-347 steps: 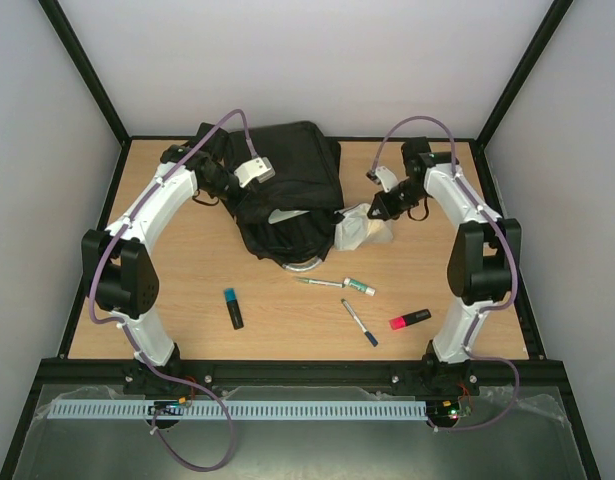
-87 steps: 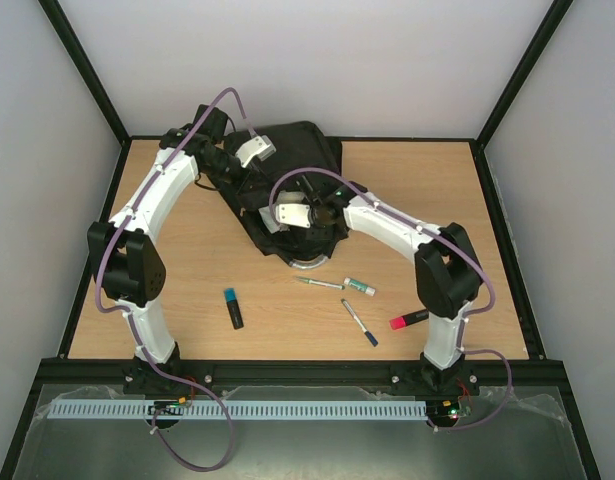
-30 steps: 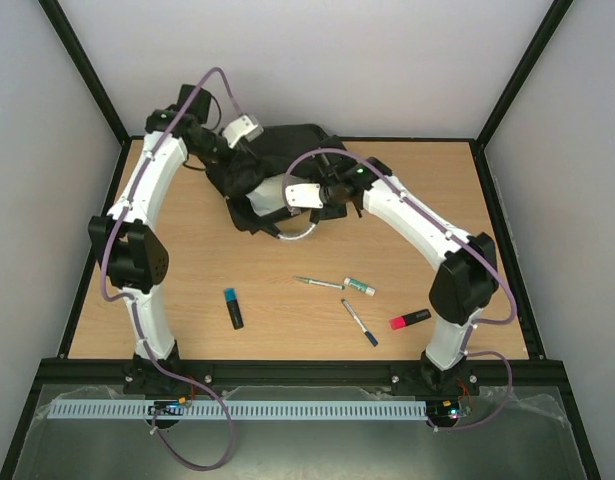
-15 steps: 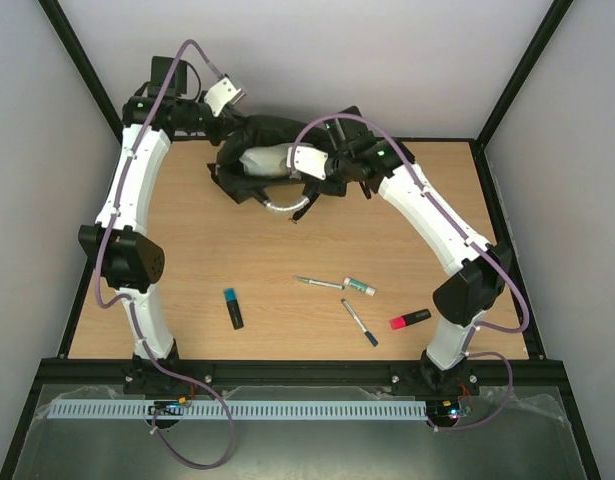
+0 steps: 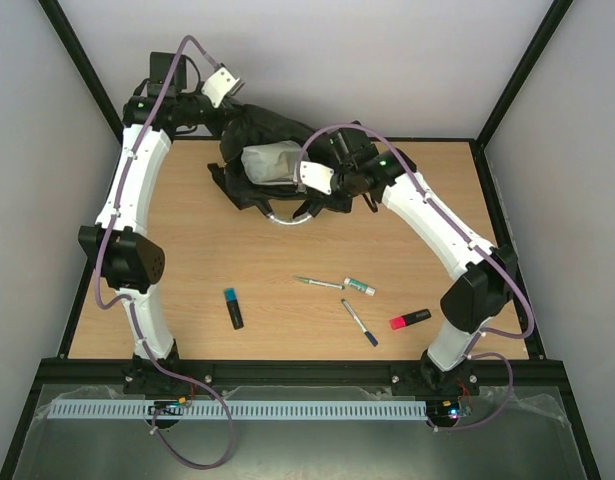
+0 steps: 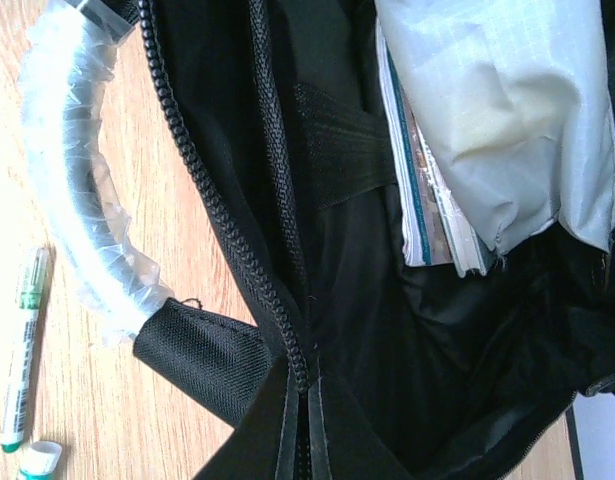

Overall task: Pack the student bag
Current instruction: Adjust the student bag at the center of the board.

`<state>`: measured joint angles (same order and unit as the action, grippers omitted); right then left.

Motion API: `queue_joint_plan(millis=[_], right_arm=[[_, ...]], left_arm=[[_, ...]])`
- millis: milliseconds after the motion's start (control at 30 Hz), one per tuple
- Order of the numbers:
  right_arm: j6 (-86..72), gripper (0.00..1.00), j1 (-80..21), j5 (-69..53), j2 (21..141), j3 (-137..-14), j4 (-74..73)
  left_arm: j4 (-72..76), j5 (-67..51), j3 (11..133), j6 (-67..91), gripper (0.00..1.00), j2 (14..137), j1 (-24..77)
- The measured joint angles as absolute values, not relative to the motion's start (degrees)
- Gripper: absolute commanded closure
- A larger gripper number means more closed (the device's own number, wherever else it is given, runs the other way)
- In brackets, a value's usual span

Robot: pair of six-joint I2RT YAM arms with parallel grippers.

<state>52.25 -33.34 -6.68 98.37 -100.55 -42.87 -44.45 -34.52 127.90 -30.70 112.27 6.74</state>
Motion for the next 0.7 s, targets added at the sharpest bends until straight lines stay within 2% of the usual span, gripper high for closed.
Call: queue_joint_plan(millis=[100,333,700], right_arm=[[51.07,0.99,-33.32,-6.37,97.93,-100.57,-42.5],[47.7,0.99,-32.6,-7.31,98.0,-110.19,-42.85],[47.37,0.96,-31.05,-8.95,98.41,-100.12,-47.77]], left_arm=[[-43.64,-34.83,127.9,-29.76,0.98,112.27,6.85],[-39.35,-36.07,127.35,-27.86,0.98,111.26,7.49],[-44.31,-43.59,117.43,-28.82,0.98,109.97,9.72]])
